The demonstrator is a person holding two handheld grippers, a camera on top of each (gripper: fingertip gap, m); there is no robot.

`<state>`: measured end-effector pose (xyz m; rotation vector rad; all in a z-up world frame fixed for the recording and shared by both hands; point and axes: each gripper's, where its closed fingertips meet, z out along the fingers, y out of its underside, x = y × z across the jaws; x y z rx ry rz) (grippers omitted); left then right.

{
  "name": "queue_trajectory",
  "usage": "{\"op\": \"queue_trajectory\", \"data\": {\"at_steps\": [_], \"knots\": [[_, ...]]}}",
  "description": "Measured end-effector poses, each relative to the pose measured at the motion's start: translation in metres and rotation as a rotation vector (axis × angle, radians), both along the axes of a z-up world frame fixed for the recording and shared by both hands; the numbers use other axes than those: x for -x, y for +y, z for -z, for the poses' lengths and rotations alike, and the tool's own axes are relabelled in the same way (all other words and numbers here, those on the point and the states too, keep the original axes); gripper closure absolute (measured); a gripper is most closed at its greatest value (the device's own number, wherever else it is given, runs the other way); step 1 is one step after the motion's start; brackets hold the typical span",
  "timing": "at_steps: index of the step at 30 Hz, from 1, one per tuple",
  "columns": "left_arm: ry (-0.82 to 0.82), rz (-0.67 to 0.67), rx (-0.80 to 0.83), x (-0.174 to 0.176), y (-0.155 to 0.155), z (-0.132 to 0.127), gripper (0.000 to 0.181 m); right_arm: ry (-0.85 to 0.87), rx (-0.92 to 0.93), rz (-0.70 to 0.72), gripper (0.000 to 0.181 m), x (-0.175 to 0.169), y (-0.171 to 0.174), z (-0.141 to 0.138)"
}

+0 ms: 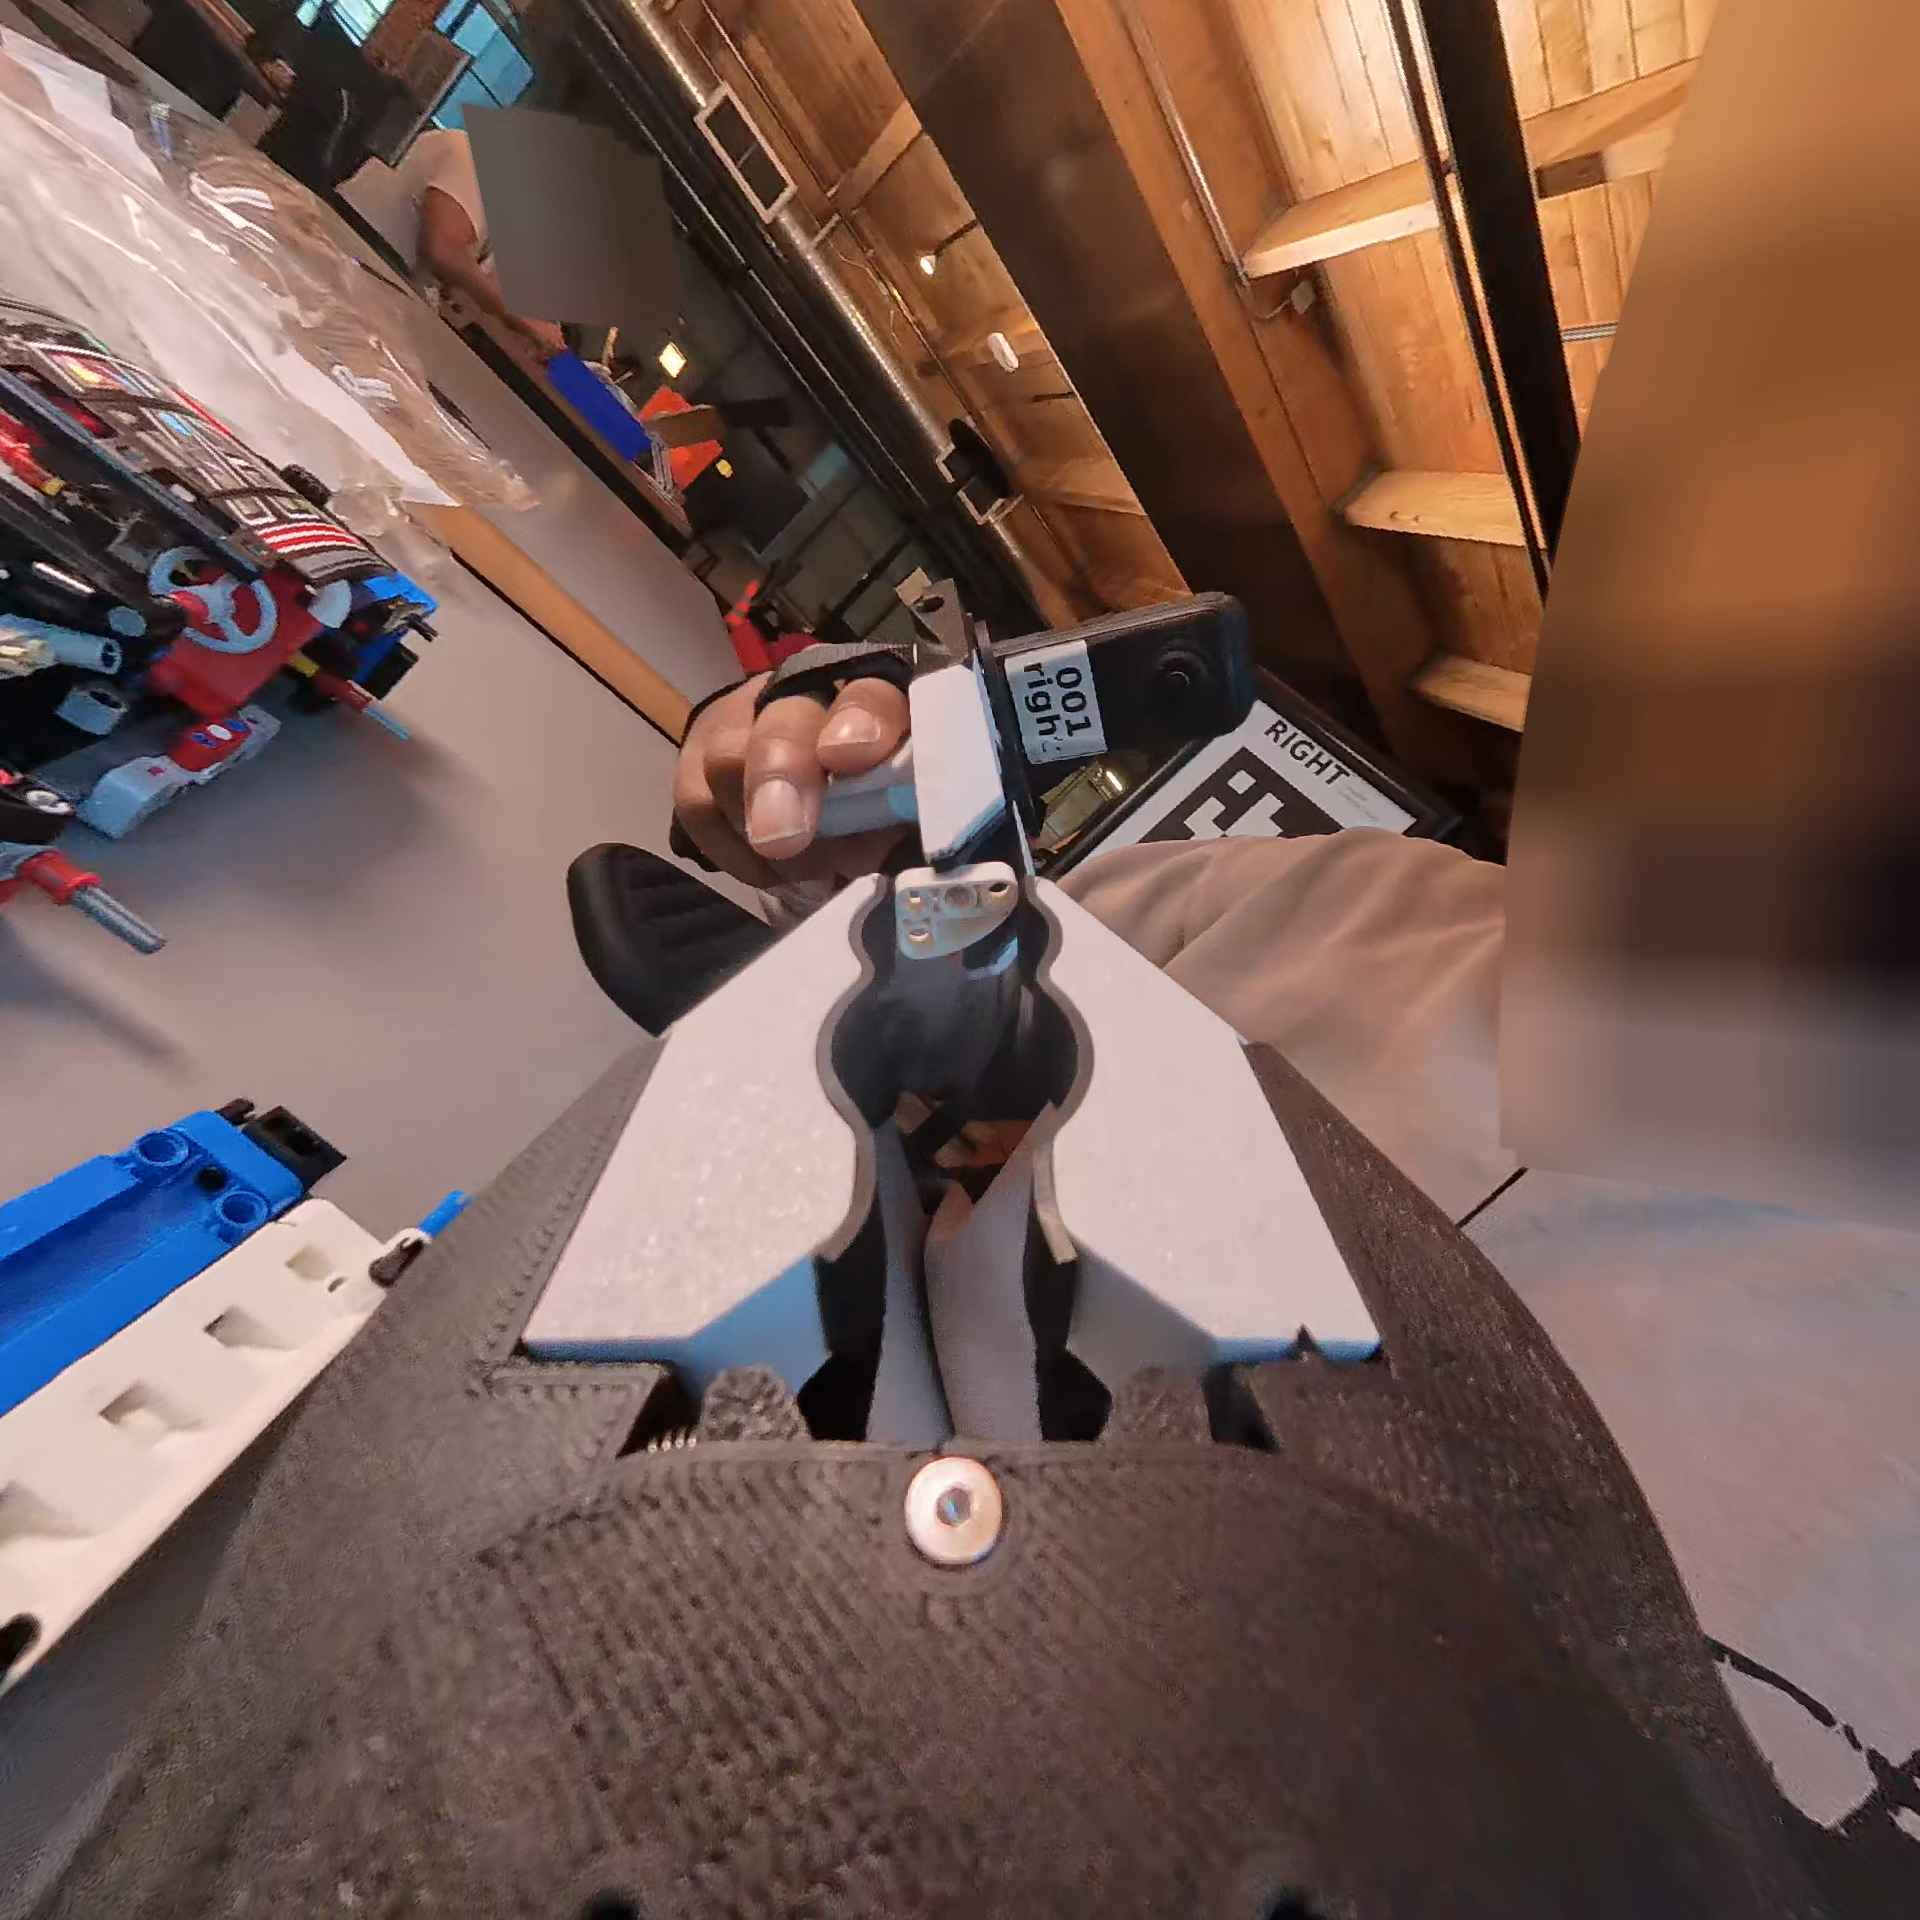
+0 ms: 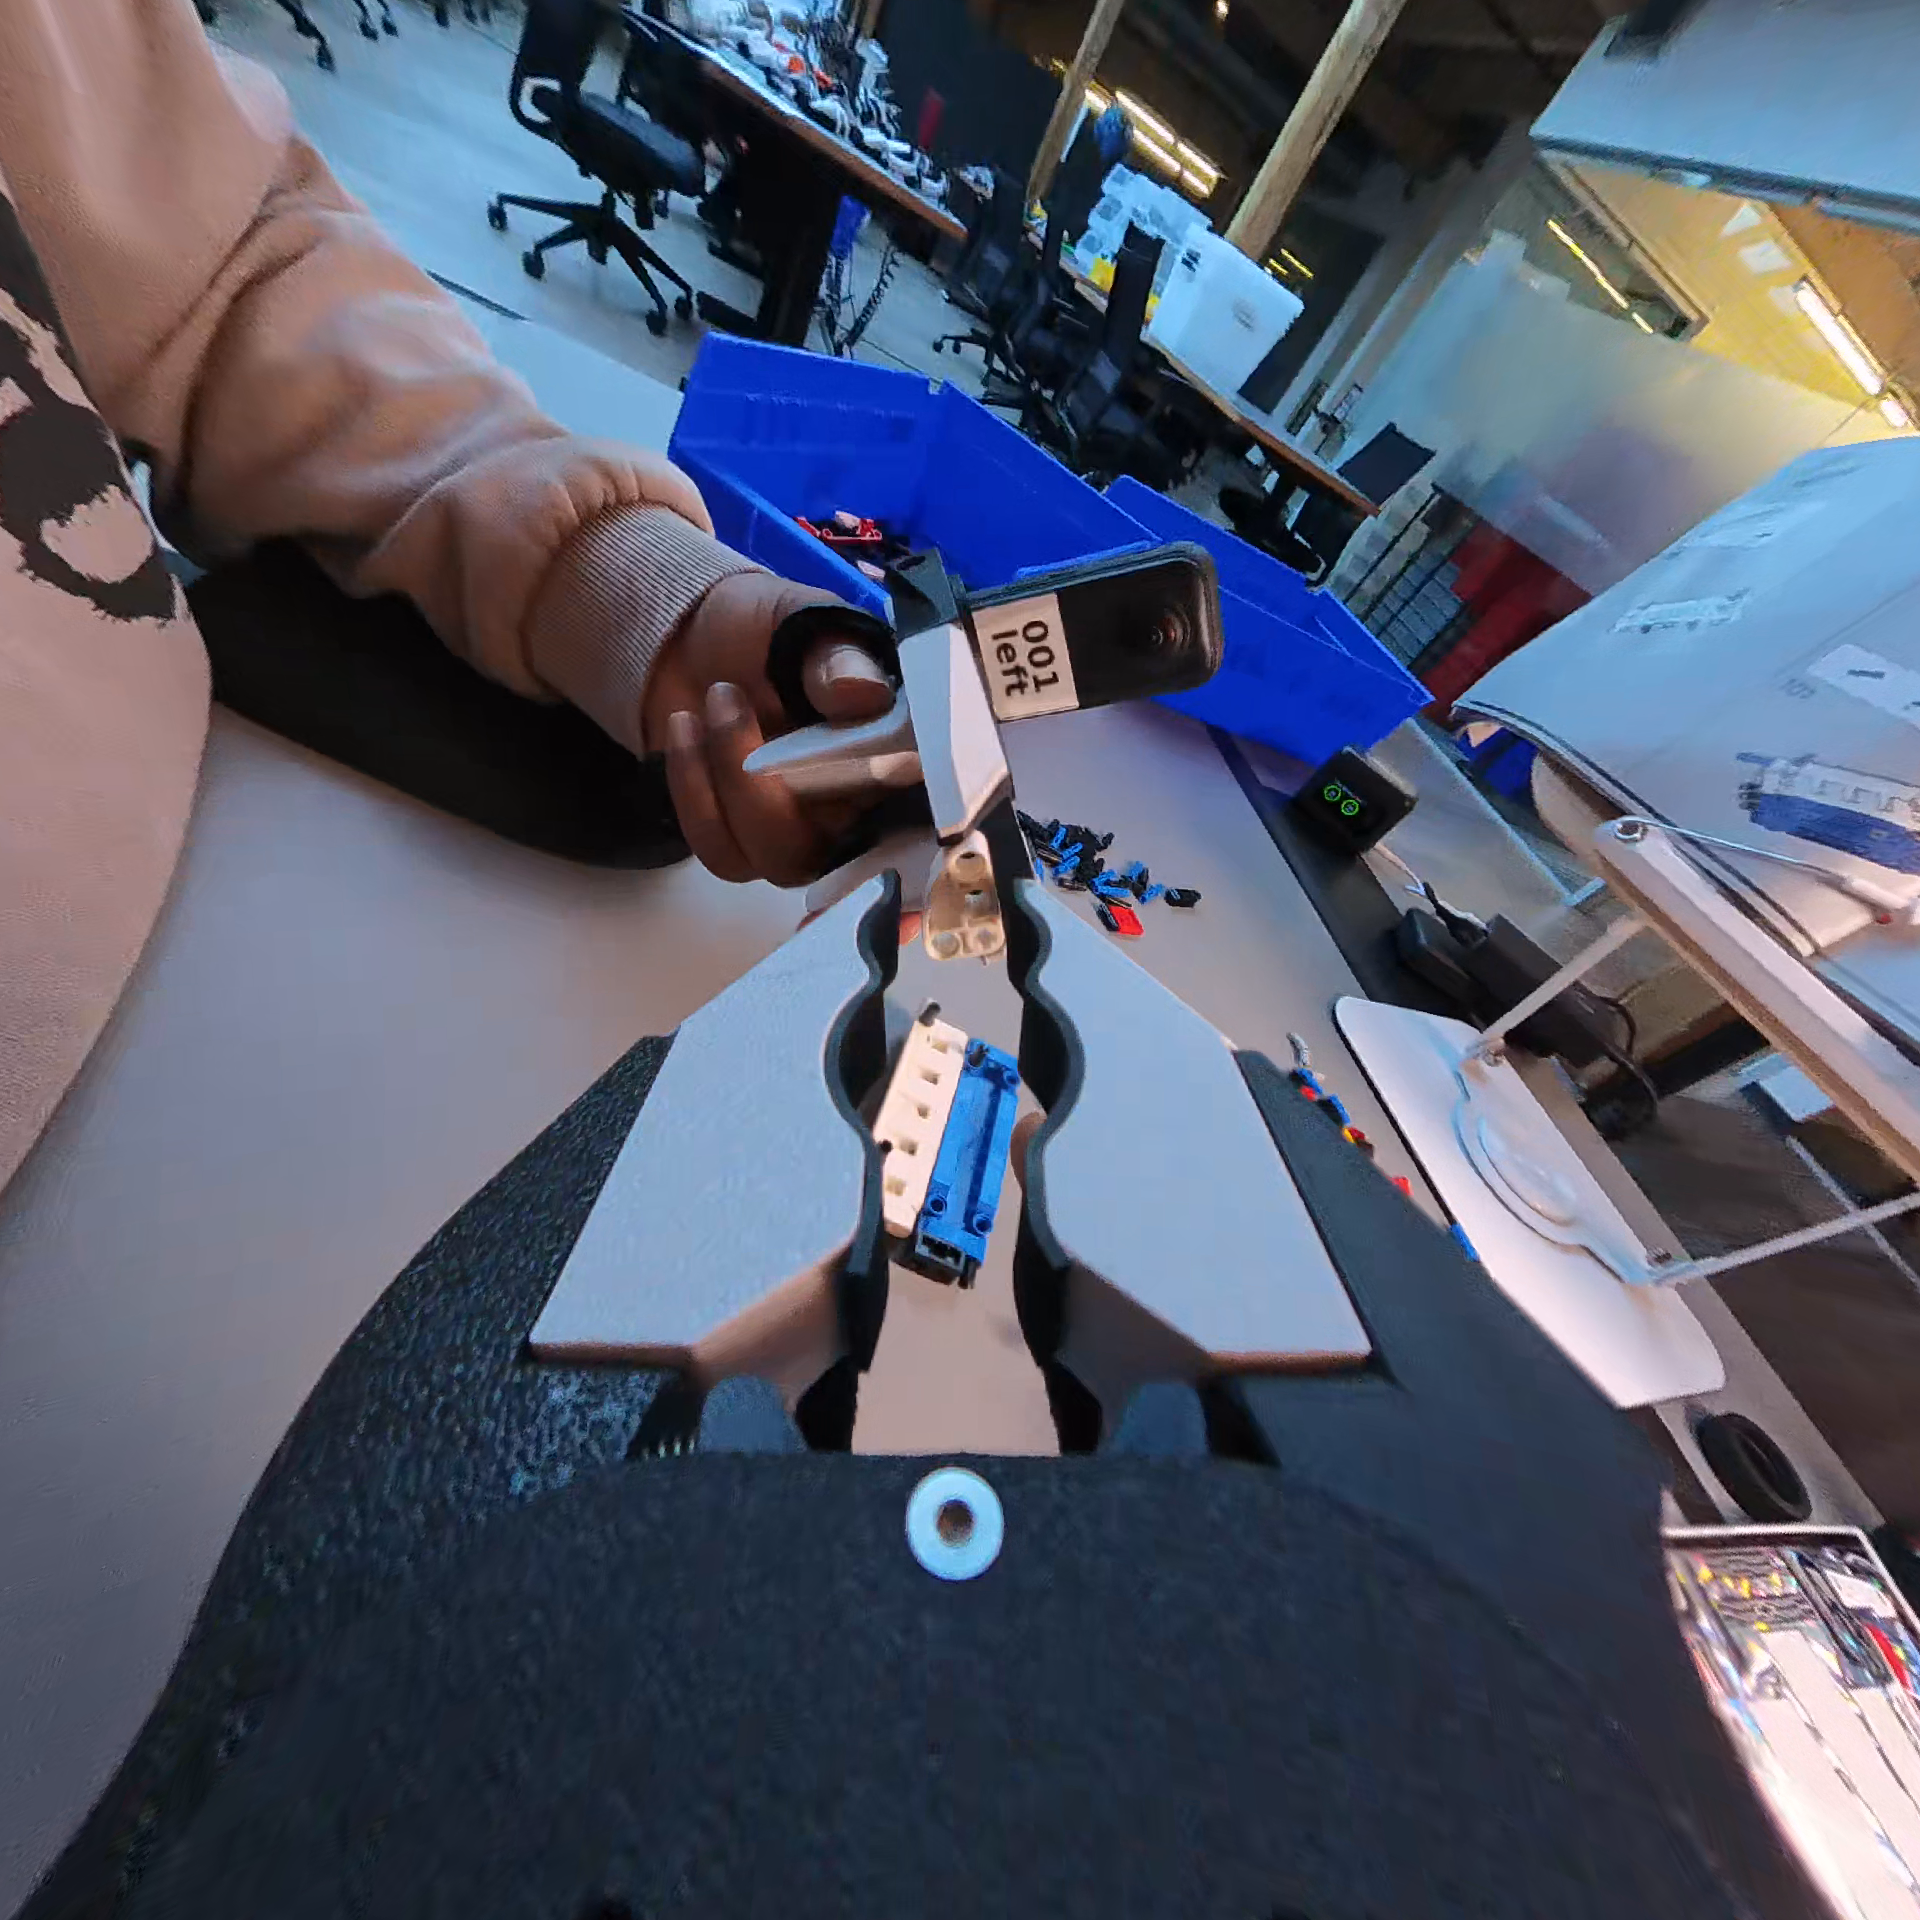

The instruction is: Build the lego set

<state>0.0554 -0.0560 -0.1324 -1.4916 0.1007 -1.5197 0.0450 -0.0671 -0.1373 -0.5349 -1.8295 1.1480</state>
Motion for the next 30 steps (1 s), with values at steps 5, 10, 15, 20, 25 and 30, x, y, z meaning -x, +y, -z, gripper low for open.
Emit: {"op": "queue_trajectory", "data": {"at_steps": [5, 10, 15, 20, 25, 30], "knots": [[-0.017, 0.039, -0.007, -0.006, -0.004, -0.003, 0.161, 0.023, -0.047, -0.028, 0.168, -0.002, -0.003, -0.002], [-0.079, 0.069, -0.002, -0.006, -0.005, -0.007, 0.160, 0.009, -0.059, -0.045, 0.169, -0.003, -0.005, -0.006], [0.500, -0.171, -0.124, 0.022, 0.003, 0.021, 0.151, -0.058, -0.055, 0.028, 0.169, -0.001, 0.027, 0.004], [1.294, -0.232, -0.156, 0.054, 0.003, 0.097, 0.148, -0.176, 0.007, 0.099, 0.169, -0.005, 0.062, 0.037], [1.648, -0.080, -0.240, 0.048, 0.010, 0.130, 0.149, -0.181, 0.053, 0.105, 0.169, 0.001, 0.064, 0.049], [1.800, 0.034, -0.250, 0.055, 0.020, 0.132, 0.152, -0.172, 0.088, 0.105, 0.169, 0.001, 0.066, 0.049]]}}
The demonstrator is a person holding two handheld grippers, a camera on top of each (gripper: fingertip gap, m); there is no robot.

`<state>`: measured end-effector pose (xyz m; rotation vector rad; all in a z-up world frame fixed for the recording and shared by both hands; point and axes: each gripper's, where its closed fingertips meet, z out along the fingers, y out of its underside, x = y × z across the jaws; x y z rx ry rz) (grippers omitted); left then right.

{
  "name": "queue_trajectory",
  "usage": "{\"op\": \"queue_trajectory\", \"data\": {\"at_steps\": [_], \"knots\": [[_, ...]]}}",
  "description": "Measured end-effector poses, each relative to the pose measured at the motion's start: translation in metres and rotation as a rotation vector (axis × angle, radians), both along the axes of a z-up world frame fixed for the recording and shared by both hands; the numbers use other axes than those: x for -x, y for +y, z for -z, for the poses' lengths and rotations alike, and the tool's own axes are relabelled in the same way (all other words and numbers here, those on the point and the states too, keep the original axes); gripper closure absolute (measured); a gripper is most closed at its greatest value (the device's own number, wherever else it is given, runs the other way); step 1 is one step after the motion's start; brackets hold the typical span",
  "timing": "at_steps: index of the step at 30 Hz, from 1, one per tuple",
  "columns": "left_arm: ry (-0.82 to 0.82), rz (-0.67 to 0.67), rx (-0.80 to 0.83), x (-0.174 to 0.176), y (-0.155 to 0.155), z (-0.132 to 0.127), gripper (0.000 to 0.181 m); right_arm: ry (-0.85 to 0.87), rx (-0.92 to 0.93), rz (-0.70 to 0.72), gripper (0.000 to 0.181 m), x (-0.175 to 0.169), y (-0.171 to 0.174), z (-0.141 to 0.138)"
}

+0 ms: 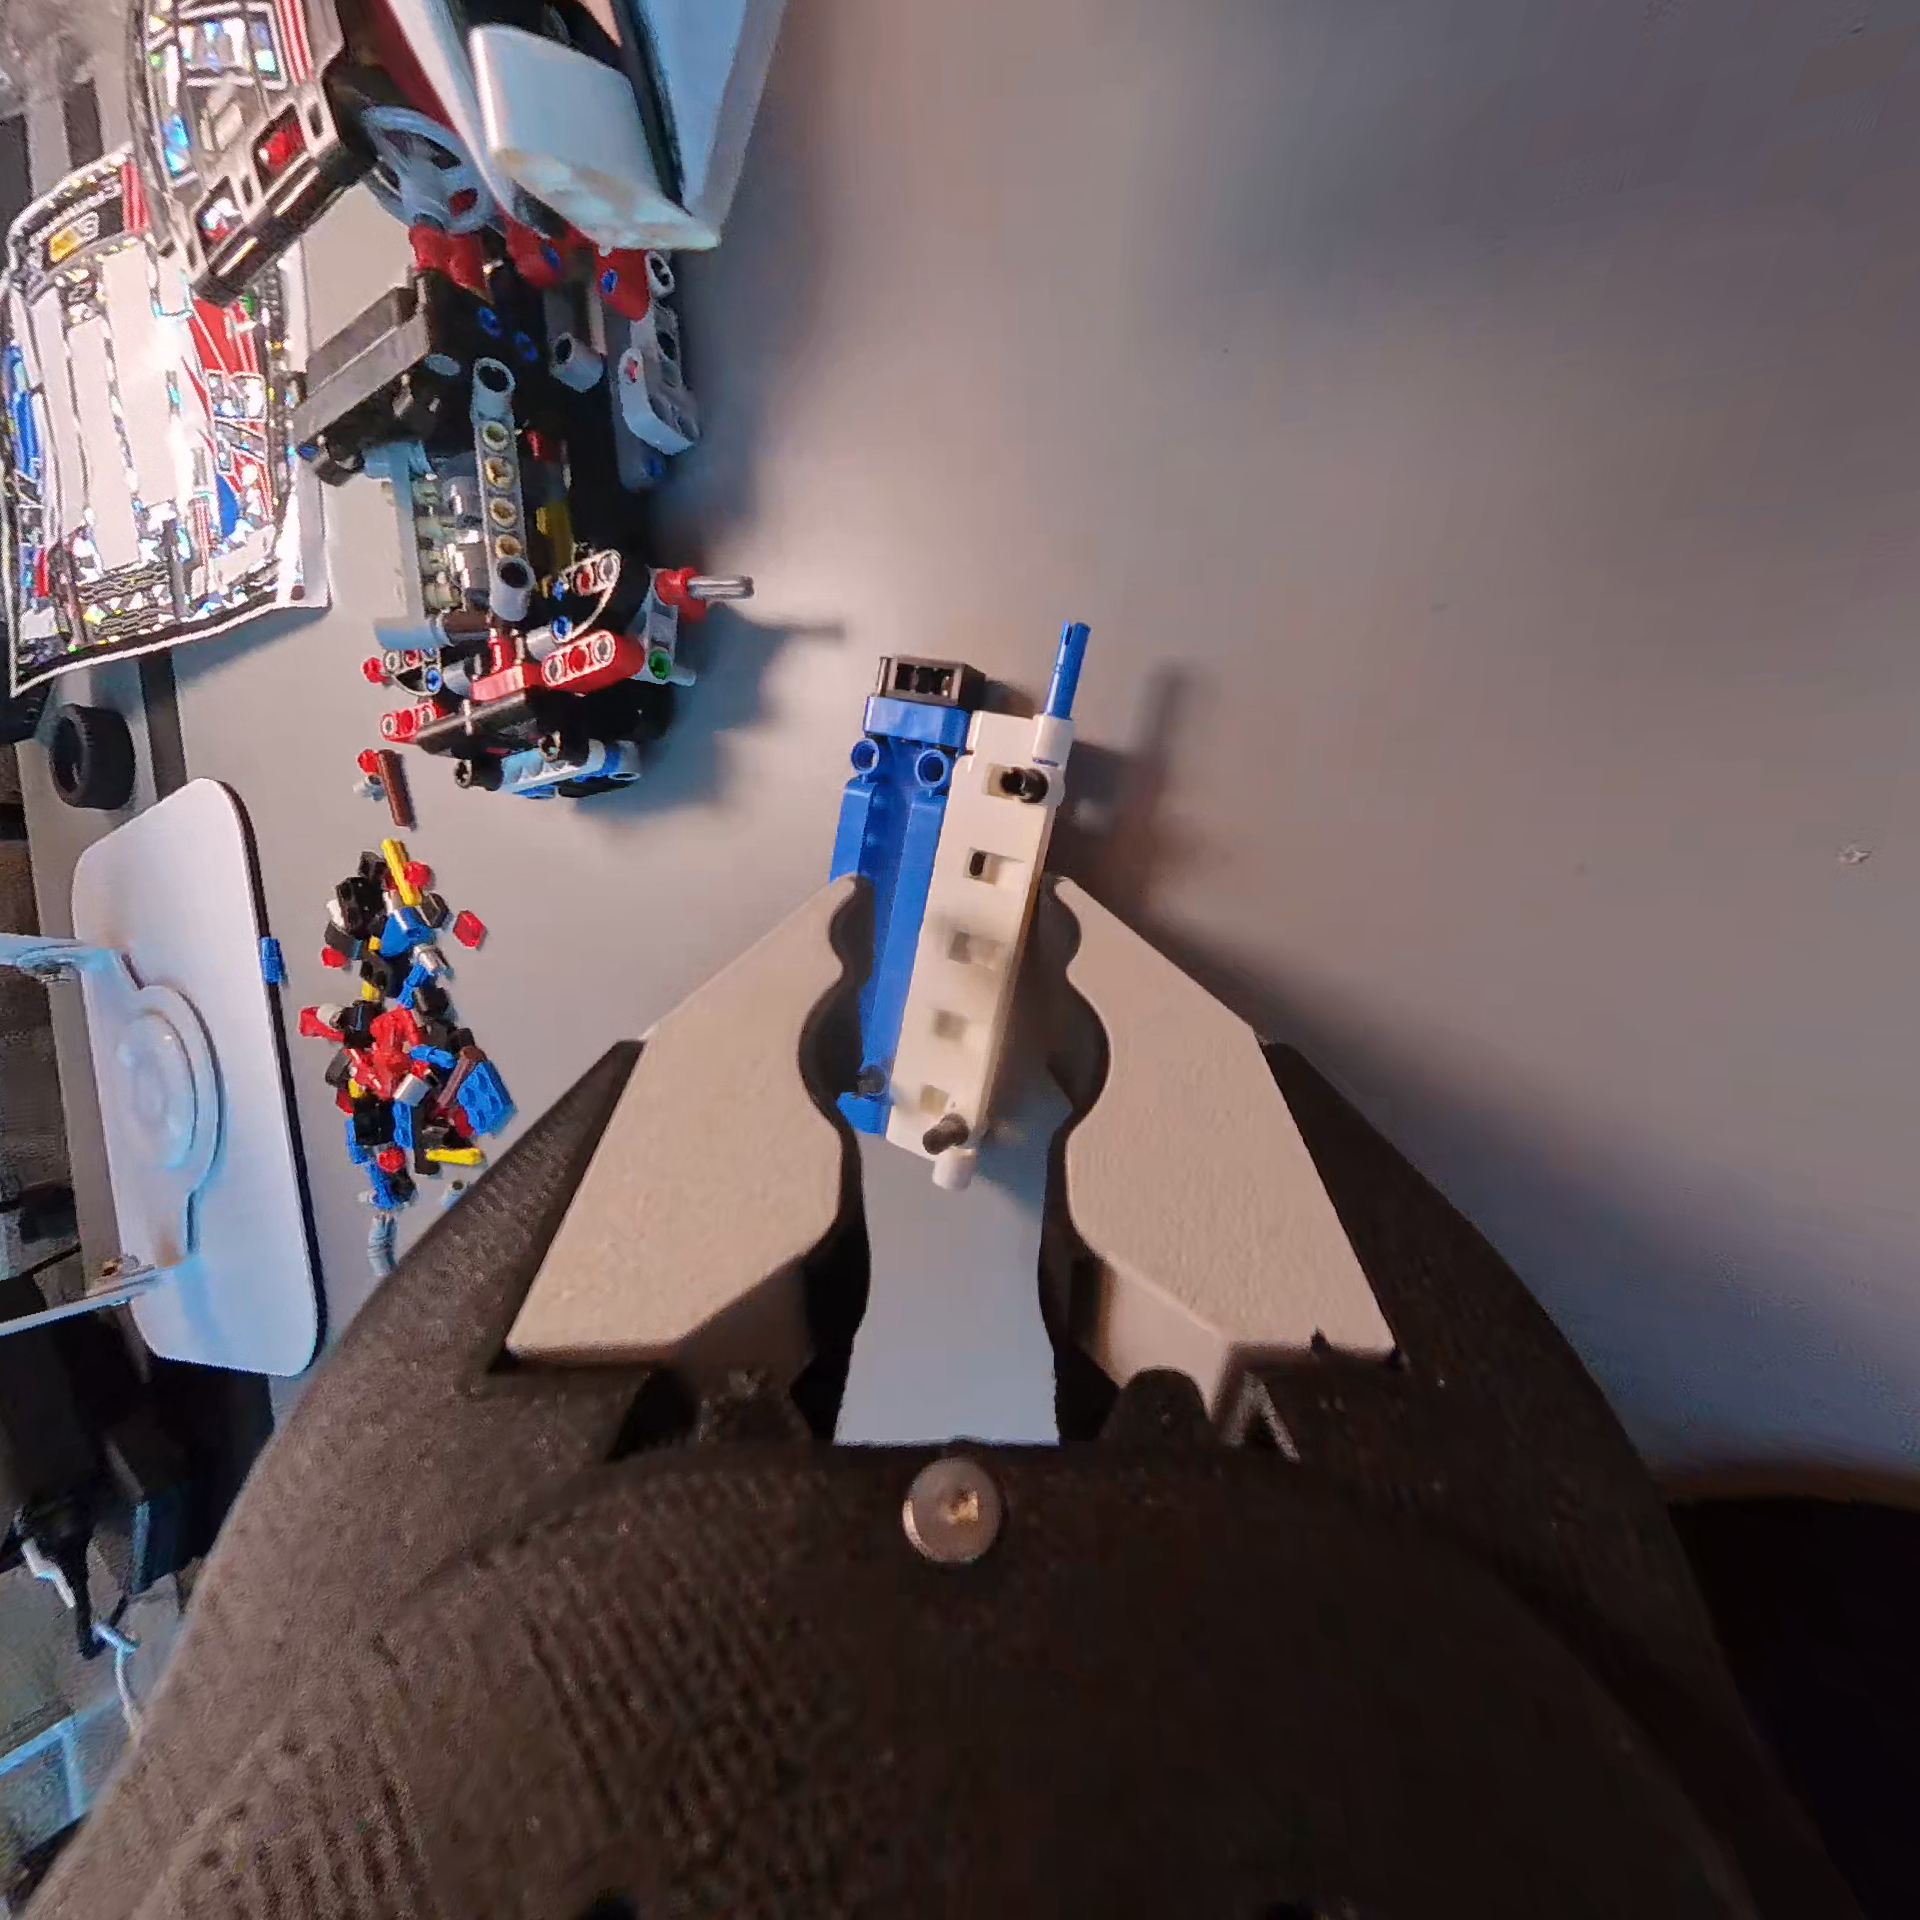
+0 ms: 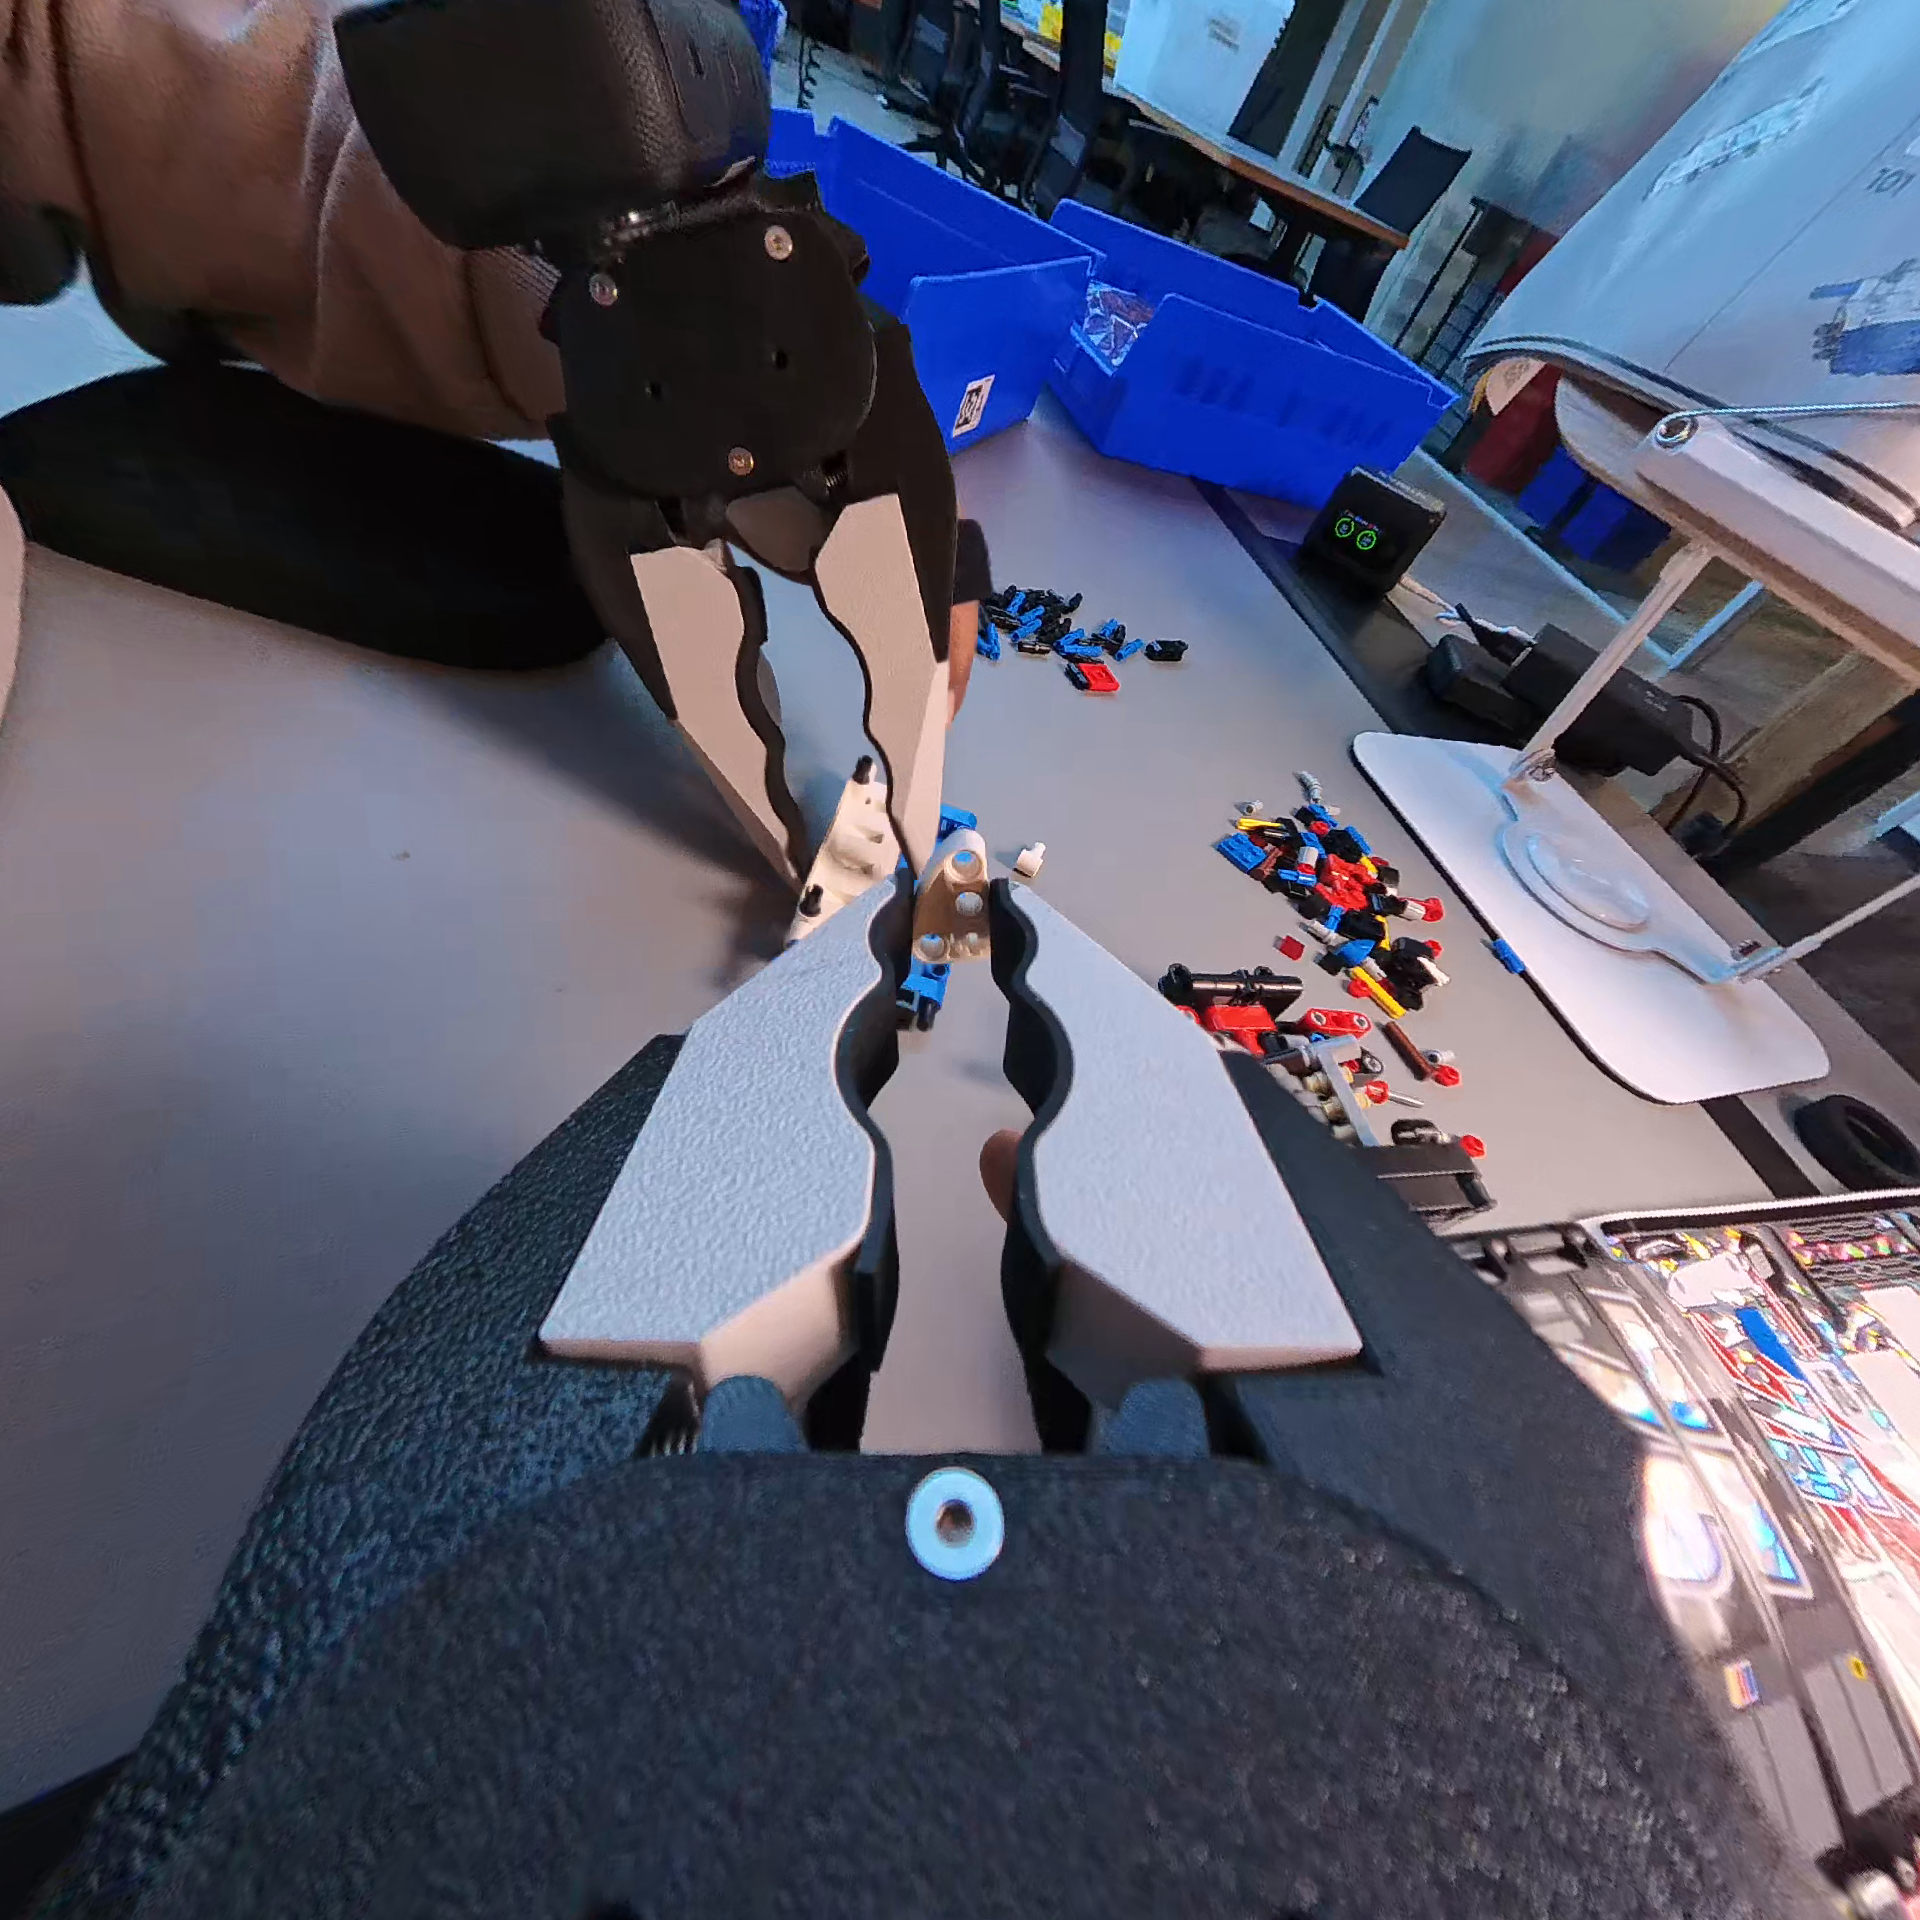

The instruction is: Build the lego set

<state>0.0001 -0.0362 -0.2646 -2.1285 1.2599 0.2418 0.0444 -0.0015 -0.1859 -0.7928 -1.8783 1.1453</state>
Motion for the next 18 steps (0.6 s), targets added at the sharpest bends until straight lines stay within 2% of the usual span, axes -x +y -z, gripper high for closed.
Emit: {"op": "queue_trajectory", "data": {"at_steps": [1, 2, 6, 8, 11, 13, 18], "knots": [[0.018, 0.009, 0.024, 0.001, 0.001, 0.002, 0.157, 0.002, 0.011, 0.001, 0.169, 0.000, 0.000, 0.000], [0.040, 0.018, 0.037, 0.002, 0.002, 0.005, 0.170, 0.003, 0.019, 0.002, 0.169, -0.001, 0.001, 0.001], [0.114, 0.040, -0.047, 0.011, 0.017, 0.005, 0.179, 0.016, 0.028, 0.002, 0.169, -0.004, 0.001, -0.002], [-0.035, 0.037, -0.067, 0.001, 0.017, -0.002, 0.181, 0.024, 0.033, -0.002, 0.169, -0.007, 0.001, -0.005], [-0.411, 0.017, -0.062, -0.023, 0.009, -0.036, 0.181, 0.027, 0.003, -0.034, 0.169, -0.014, -0.004, -0.009], [-0.605, 0.025, -0.049, -0.035, 0.002, -0.057, 0.181, 0.040, 0.001, -0.086, 0.169, -0.019, -0.013, -0.017], [-0.839, 0.029, 0.030, -0.057, -0.011, -0.073, 0.181, -0.014, -0.033, -0.214, 0.169, -0.028, -0.031, -0.030]]}}
